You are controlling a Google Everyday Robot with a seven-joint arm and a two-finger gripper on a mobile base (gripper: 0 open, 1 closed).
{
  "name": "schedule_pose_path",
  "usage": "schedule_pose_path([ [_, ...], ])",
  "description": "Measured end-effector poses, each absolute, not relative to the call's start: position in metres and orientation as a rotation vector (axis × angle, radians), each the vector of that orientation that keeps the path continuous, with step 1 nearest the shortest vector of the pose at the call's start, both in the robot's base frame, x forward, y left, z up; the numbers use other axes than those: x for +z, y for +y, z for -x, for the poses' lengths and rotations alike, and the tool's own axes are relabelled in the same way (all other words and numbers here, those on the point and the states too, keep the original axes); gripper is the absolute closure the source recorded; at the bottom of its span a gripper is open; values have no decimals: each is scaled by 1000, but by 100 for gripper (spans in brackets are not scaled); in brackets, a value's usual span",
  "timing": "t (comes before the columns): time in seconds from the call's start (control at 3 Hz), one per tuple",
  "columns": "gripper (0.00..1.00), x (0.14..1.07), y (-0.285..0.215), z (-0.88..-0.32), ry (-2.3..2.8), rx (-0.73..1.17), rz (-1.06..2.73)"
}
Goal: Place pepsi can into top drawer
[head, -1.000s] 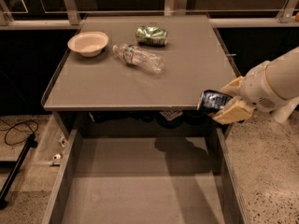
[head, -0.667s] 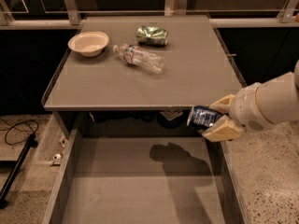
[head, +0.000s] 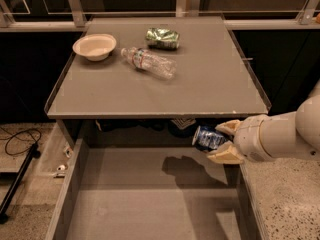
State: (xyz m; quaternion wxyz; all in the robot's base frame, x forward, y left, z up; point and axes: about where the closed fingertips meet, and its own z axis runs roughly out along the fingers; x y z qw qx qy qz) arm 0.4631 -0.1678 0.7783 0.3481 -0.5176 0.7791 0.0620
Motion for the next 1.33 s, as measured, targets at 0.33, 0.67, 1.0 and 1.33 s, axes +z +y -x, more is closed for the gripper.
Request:
schedule_pose_path([
  [0.33,100,778,-167,-463,2019,162,1343],
  [0.67,100,771,-153,-466,2002,187,1367],
  [1.0,100,740,-118,-469,1996,303,1381],
  [1.33,100,704,-86,-472,2001,381,1397],
])
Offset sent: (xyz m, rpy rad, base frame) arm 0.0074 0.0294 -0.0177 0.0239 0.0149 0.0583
